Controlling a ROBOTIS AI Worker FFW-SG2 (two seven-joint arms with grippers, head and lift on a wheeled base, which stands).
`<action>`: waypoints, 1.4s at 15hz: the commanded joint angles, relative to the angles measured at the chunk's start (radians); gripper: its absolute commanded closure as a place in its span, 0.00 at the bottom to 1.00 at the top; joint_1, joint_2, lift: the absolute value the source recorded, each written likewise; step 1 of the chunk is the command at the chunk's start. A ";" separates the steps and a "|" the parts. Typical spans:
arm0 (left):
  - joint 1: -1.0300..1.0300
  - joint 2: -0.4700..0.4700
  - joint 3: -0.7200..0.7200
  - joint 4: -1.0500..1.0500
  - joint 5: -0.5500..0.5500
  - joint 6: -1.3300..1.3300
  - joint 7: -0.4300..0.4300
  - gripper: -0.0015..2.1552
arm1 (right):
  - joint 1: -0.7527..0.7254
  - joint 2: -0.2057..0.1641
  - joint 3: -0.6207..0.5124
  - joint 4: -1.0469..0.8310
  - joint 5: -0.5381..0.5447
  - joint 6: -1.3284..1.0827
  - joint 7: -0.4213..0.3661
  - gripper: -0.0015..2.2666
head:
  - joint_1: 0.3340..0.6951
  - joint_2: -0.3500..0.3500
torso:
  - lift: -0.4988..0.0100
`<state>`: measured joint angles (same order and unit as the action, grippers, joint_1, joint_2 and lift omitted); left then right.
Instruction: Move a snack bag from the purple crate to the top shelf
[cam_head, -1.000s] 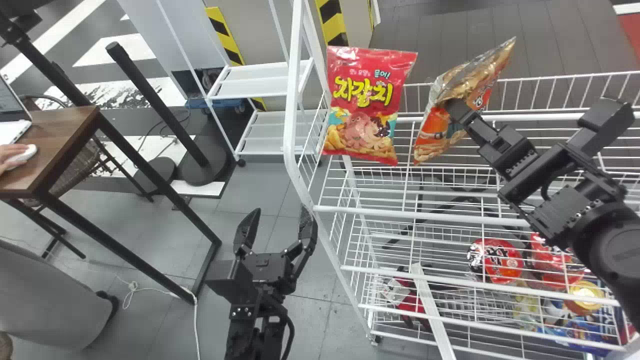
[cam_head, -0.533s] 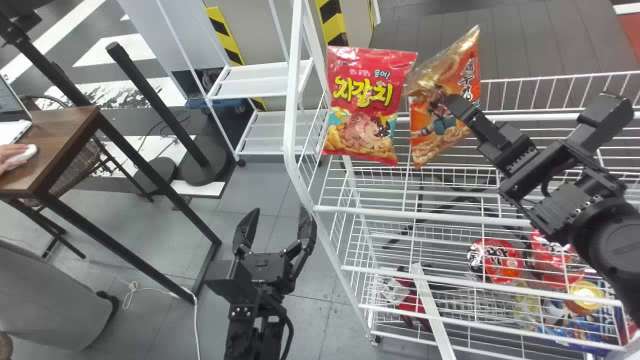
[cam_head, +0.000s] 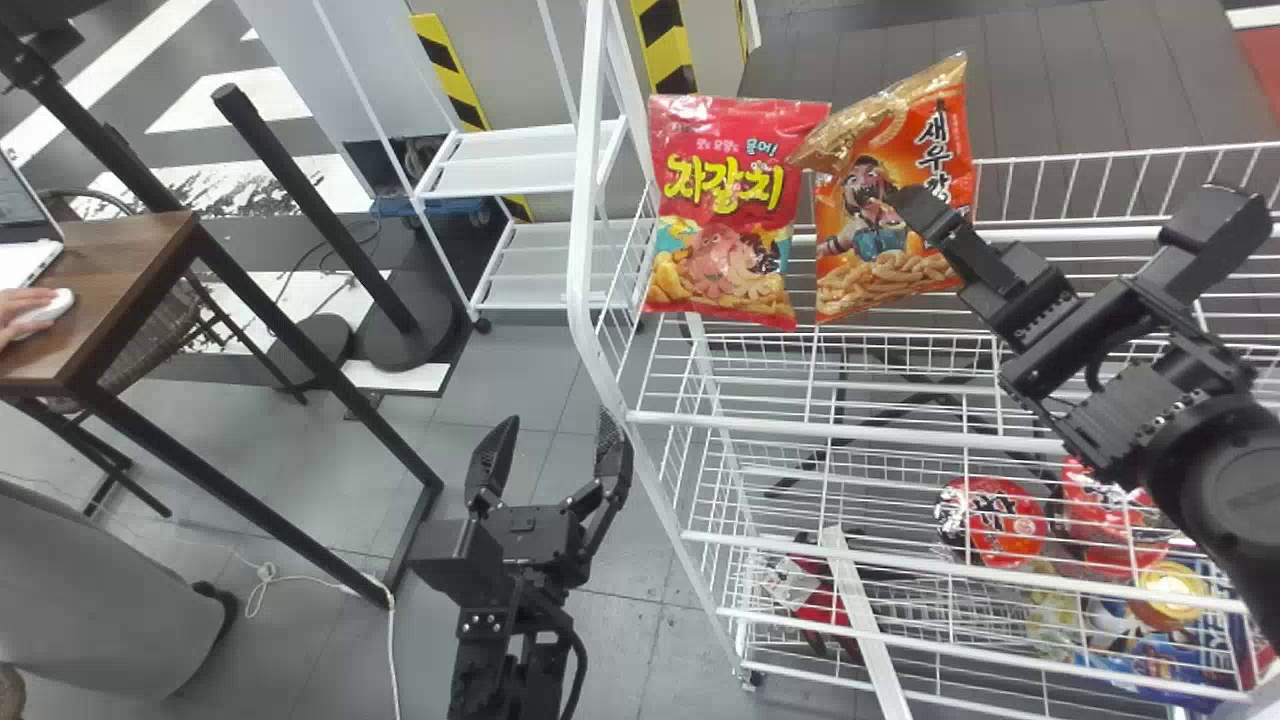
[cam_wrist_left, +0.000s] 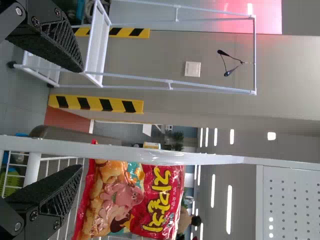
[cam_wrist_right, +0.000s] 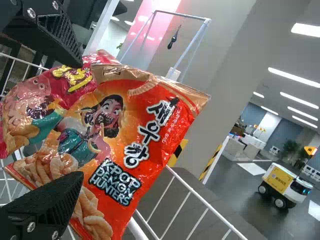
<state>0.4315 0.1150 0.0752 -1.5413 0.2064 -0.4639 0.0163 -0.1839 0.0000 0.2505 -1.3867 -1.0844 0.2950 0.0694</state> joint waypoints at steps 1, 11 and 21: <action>0.001 0.000 0.000 0.000 -0.001 0.003 -0.001 0.07 | 0.023 0.001 -0.005 -0.031 0.001 -0.001 -0.005 0.02 | 1.00 0.98 | 0.98; 0.006 0.006 0.002 -0.017 0.001 0.006 -0.001 0.07 | 0.291 -0.041 -0.010 -0.471 0.414 0.045 -0.174 0.02 | 1.00 0.98 | 0.98; 0.044 -0.002 0.020 -0.059 -0.008 0.043 -0.004 0.07 | 0.727 -0.084 -0.209 -0.654 0.882 -0.133 -0.083 0.02 | 1.00 0.76 | 0.98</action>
<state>0.4621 0.1199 0.0876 -1.5897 0.2007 -0.4212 0.0119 0.5078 -0.0857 0.0551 -2.0396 -0.2258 0.2038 -0.0339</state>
